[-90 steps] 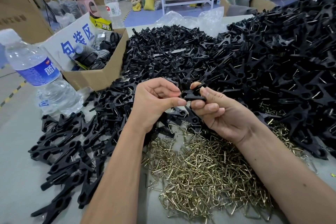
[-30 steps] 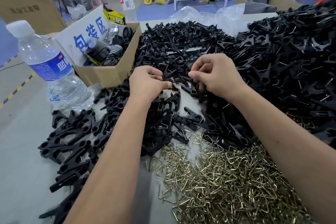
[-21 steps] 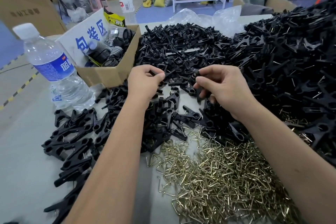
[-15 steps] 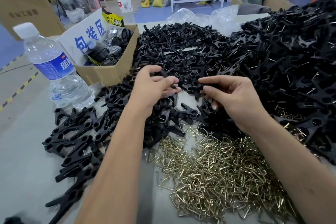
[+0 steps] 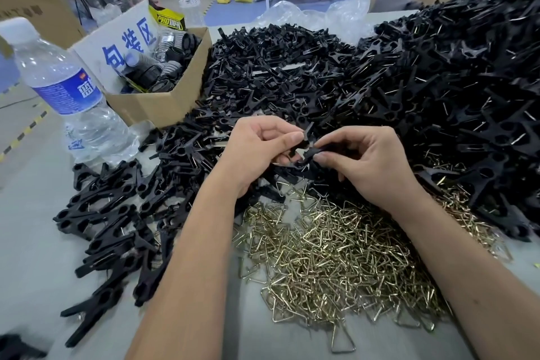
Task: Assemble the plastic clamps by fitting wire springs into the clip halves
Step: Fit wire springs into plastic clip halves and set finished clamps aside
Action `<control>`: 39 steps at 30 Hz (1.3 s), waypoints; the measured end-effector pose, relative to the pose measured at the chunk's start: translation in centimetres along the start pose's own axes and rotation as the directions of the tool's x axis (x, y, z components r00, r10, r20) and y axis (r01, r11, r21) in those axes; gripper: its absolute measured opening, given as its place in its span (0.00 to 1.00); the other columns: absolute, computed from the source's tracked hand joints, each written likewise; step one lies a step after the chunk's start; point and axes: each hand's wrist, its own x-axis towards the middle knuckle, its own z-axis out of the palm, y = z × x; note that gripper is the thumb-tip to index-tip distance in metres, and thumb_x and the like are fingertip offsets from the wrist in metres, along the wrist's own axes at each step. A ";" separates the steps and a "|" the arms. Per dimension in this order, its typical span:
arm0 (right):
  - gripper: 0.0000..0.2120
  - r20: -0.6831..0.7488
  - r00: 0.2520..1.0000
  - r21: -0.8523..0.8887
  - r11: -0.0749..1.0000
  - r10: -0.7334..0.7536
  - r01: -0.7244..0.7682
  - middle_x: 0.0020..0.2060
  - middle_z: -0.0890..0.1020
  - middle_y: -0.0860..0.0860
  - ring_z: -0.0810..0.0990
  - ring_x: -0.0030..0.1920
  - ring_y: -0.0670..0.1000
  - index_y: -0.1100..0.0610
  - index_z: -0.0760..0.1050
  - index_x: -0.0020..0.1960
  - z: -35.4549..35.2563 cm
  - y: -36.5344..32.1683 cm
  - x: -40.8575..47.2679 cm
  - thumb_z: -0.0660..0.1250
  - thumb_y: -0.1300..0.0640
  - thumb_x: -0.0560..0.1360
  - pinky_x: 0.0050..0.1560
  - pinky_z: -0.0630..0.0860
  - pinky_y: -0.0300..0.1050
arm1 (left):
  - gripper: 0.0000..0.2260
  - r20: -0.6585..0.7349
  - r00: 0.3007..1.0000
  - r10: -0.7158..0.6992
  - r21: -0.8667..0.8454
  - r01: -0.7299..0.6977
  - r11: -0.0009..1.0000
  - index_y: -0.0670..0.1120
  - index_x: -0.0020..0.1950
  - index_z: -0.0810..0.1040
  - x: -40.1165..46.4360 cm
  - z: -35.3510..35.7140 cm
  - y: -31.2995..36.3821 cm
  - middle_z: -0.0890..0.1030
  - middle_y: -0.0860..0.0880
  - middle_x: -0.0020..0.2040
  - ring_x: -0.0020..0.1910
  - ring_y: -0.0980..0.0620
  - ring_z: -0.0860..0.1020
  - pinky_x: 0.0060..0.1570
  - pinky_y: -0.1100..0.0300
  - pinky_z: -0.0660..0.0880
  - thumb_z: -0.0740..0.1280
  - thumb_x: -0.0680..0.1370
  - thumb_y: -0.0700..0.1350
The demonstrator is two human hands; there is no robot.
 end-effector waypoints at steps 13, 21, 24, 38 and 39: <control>0.07 0.005 0.999 0.106 0.993 0.054 -0.054 0.35 0.86 0.54 0.78 0.27 0.46 0.54 0.86 0.49 0.0 0.2 0.1 0.80 0.60 0.72 0.29 0.74 0.37 | 0.02 0.042 0.999 0.028 0.012 -0.028 1.000 0.43 0.47 0.86 -0.1 0.1 0.0 0.86 0.43 0.37 0.34 0.51 0.85 0.35 0.64 0.80 0.74 0.78 0.37; 0.06 0.005 0.999 0.098 0.994 0.052 -0.052 0.35 0.87 0.50 0.81 0.30 0.42 0.56 0.86 0.49 0.1 0.1 0.0 0.79 0.62 0.73 0.33 0.74 0.30 | 0.03 0.069 0.997 0.042 0.021 -0.043 0.999 0.43 0.48 0.86 -0.2 0.1 -0.1 0.86 0.39 0.40 0.35 0.48 0.86 0.34 0.64 0.80 0.73 0.79 0.37; 0.06 -0.018 0.998 0.031 0.998 0.064 -0.063 0.37 0.88 0.49 0.85 0.35 0.47 0.53 0.86 0.49 0.1 0.0 -0.1 0.80 0.59 0.72 0.36 0.81 0.42 | 0.02 0.038 0.998 0.050 0.067 -0.052 0.996 0.39 0.49 0.86 -0.2 0.5 -0.1 0.85 0.35 0.41 0.35 0.46 0.86 0.35 0.63 0.82 0.73 0.79 0.36; 0.12 -0.081 0.996 -0.241 0.970 -0.048 0.027 0.39 0.85 0.45 0.83 0.39 0.46 0.54 0.82 0.50 0.5 -2.5 0.0 0.81 0.52 0.72 0.42 0.82 0.45 | 0.14 -0.084 0.990 0.114 0.151 -0.101 0.983 0.50 0.54 0.88 0.0 -0.9 -0.2 0.88 0.46 0.42 0.39 0.48 0.86 0.46 0.54 0.83 0.81 0.70 0.39; 0.11 -0.018 0.995 -0.298 0.950 -0.100 0.090 0.39 0.84 0.44 0.82 0.39 0.45 0.54 0.81 0.49 0.4 -3.0 0.1 0.80 0.52 0.72 0.43 0.81 0.44 | 0.14 -0.143 0.981 0.133 0.146 -0.112 0.983 0.49 0.54 0.88 0.1 -1.3 -0.2 0.88 0.47 0.43 0.40 0.49 0.86 0.48 0.53 0.84 0.81 0.71 0.38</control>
